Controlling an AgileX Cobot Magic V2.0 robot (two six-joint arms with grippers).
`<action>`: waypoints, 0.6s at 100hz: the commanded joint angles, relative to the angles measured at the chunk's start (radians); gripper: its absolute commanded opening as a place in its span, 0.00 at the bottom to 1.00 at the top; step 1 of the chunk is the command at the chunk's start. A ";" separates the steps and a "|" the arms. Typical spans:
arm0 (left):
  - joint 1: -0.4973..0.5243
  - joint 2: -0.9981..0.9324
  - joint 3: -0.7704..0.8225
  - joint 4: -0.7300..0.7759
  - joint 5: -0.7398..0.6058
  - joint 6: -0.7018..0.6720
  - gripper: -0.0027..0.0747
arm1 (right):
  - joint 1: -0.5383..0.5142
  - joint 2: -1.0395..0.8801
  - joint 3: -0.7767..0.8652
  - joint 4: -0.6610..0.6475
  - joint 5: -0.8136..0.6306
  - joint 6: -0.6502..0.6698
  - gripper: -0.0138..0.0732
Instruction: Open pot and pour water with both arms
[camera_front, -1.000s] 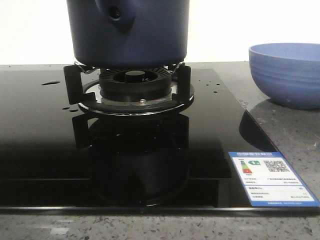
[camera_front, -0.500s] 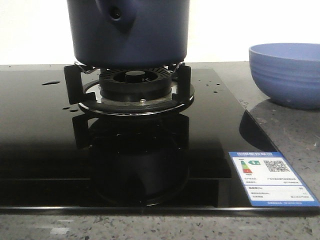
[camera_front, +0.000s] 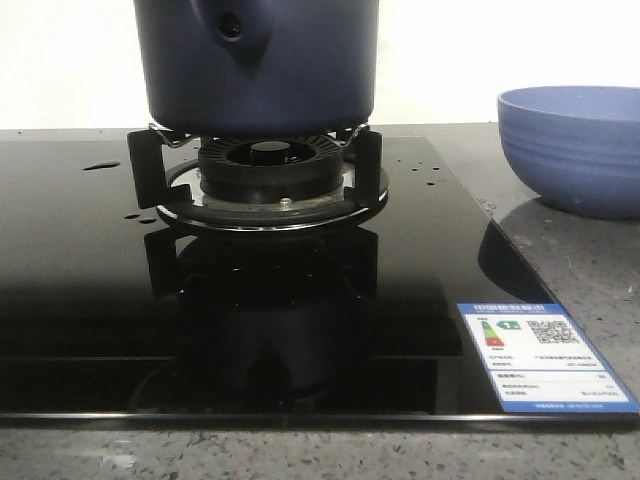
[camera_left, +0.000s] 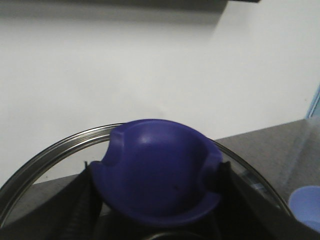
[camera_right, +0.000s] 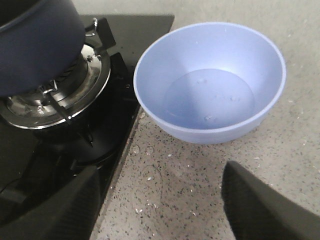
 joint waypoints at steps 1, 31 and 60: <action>0.047 -0.063 -0.036 0.003 -0.062 -0.001 0.48 | 0.001 0.073 -0.084 0.017 -0.040 0.036 0.70; 0.217 -0.128 -0.036 0.003 0.016 -0.001 0.48 | 0.001 0.356 -0.344 -0.179 0.043 0.192 0.69; 0.280 -0.148 -0.036 0.001 0.019 -0.001 0.48 | -0.001 0.611 -0.466 -0.320 0.102 0.246 0.69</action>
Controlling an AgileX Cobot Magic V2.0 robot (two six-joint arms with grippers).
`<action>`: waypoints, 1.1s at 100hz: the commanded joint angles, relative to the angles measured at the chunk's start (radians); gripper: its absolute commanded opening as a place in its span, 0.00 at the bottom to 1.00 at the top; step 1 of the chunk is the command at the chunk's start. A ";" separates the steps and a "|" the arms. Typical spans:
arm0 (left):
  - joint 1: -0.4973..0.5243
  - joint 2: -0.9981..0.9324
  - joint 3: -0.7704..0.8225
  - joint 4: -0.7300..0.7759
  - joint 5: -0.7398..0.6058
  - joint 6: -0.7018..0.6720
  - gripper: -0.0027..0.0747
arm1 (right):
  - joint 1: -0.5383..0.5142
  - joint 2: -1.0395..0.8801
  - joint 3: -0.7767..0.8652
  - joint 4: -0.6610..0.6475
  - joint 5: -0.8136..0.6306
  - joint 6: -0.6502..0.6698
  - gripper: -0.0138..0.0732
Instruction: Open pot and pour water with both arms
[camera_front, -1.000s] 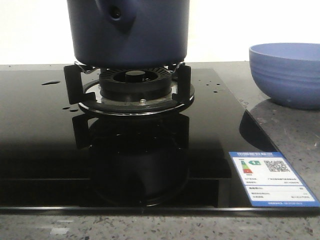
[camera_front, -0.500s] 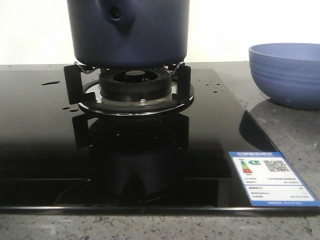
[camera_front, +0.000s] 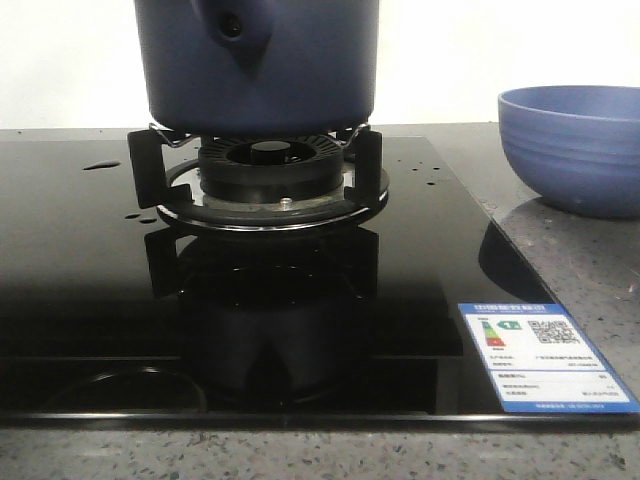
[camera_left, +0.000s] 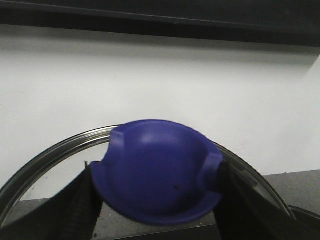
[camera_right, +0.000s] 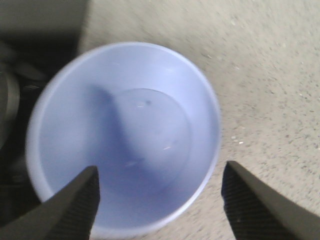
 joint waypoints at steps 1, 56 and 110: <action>0.009 -0.033 -0.036 -0.007 -0.083 -0.001 0.48 | -0.001 0.053 -0.046 -0.025 -0.029 0.006 0.69; 0.009 -0.033 -0.036 -0.007 -0.083 -0.001 0.48 | -0.057 0.233 -0.048 -0.027 -0.114 0.004 0.16; 0.009 -0.033 -0.036 -0.003 -0.121 -0.001 0.48 | -0.057 0.216 -0.298 0.116 0.057 -0.040 0.07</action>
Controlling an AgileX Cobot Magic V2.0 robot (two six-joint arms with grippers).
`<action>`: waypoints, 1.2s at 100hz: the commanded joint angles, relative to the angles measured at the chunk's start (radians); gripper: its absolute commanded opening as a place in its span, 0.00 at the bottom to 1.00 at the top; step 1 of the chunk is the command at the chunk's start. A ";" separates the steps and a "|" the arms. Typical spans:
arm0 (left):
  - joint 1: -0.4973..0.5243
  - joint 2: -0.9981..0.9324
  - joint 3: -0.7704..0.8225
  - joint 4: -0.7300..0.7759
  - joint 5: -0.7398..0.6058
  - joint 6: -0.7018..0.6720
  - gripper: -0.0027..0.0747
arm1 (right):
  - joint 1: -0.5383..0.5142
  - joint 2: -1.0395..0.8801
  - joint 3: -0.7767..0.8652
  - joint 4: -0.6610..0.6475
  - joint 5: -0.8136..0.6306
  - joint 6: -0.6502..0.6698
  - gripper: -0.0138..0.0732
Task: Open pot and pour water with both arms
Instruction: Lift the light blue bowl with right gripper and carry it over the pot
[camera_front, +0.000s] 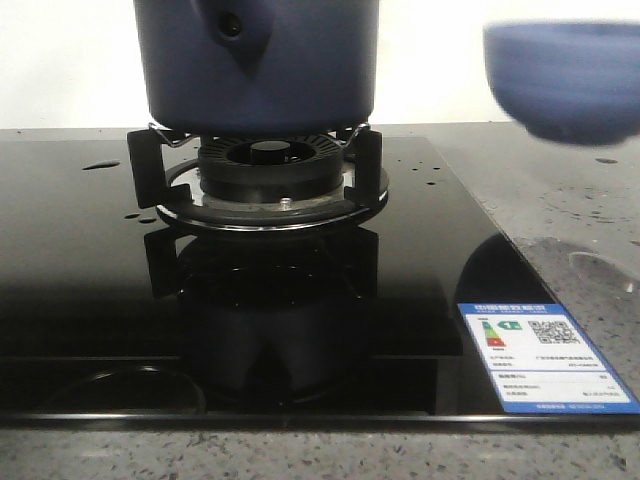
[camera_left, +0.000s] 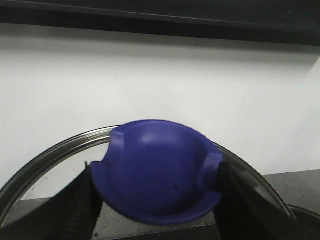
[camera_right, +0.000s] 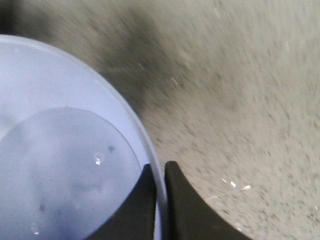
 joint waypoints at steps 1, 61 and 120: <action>0.002 -0.032 -0.036 -0.003 -0.124 -0.001 0.48 | -0.006 -0.044 -0.112 0.076 0.006 -0.016 0.07; 0.002 -0.032 -0.036 0.042 -0.187 -0.001 0.48 | 0.203 0.030 -0.511 0.198 0.145 -0.036 0.10; 0.098 -0.032 -0.036 0.031 -0.176 -0.001 0.48 | 0.431 0.198 -0.583 0.192 -0.248 -0.130 0.10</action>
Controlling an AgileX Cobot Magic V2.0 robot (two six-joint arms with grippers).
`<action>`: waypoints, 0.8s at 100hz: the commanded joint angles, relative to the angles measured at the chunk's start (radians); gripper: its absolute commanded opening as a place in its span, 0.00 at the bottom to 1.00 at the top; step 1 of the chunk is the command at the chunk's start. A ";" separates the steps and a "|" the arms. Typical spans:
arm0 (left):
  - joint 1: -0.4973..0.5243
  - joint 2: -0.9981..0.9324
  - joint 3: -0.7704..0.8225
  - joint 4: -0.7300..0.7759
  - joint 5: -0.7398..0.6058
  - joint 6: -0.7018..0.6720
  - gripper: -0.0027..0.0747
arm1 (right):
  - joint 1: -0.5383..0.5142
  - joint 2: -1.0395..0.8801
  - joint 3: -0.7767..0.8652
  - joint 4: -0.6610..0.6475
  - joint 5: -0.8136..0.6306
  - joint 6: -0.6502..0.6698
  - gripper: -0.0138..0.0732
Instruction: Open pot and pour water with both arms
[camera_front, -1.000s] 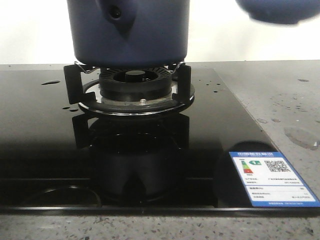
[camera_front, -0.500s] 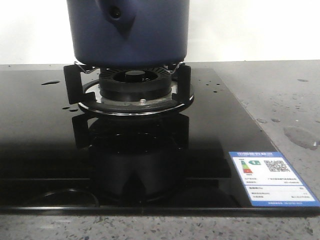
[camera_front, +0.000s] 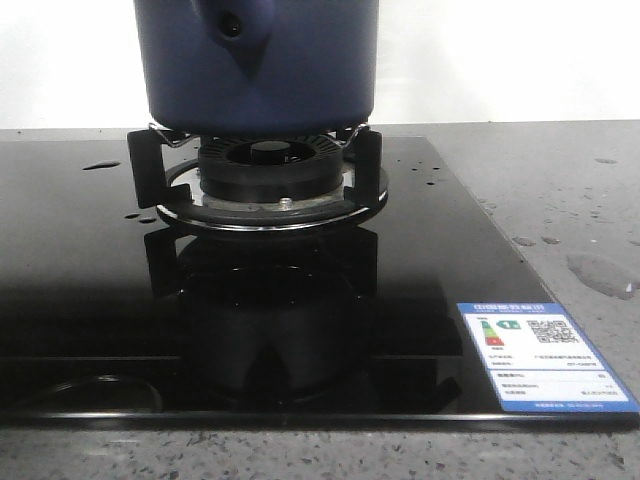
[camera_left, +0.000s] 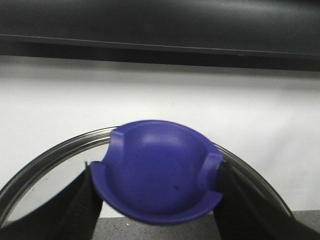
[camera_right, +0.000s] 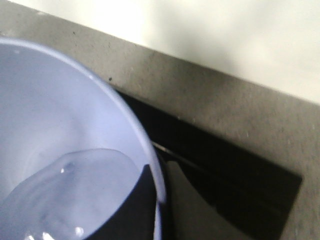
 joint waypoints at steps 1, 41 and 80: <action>0.003 -0.032 -0.036 -0.009 -0.092 -0.001 0.48 | 0.019 -0.047 -0.005 0.036 -0.202 -0.052 0.10; 0.003 -0.032 -0.036 -0.009 -0.092 -0.001 0.48 | 0.132 -0.175 0.438 0.025 -0.949 -0.233 0.10; 0.003 -0.032 -0.036 -0.009 -0.092 -0.001 0.48 | 0.187 -0.207 0.670 -0.029 -1.450 -0.231 0.09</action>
